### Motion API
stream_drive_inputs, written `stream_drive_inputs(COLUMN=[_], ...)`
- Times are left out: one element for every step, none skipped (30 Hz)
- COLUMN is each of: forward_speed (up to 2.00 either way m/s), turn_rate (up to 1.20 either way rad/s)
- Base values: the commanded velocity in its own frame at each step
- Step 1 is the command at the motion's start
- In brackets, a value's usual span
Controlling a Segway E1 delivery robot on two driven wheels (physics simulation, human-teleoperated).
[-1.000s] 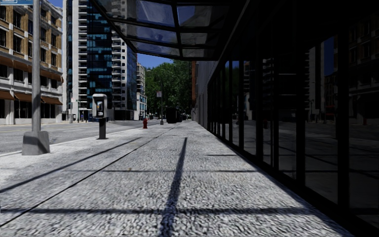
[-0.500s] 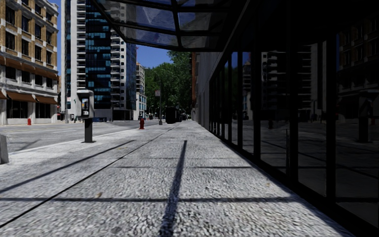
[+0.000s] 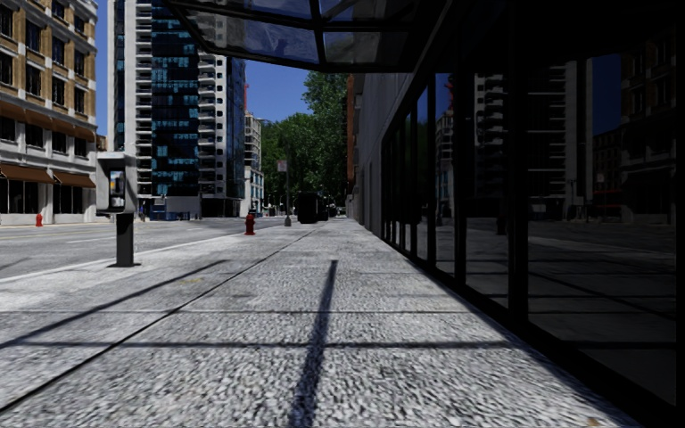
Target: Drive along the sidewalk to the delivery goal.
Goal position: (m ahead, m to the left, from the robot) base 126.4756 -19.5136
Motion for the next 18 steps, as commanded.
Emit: stream_drive_inputs(forward_speed=[2.0, 2.0, 2.0, 2.0, 2.0, 2.0, 2.0, 2.0, 2.0, 2.0, 2.0, 2.0, 2.0, 2.0, 2.0, 2.0, 2.0, 2.0], turn_rate=[0.0, 0.0, 0.0, 0.0, 0.0, 0.0, 0.0, 0.0, 0.0, 0.0, 0.0, 0.0, 0.0, 0.0, 0.0, 0.0, 0.0, 0.0])
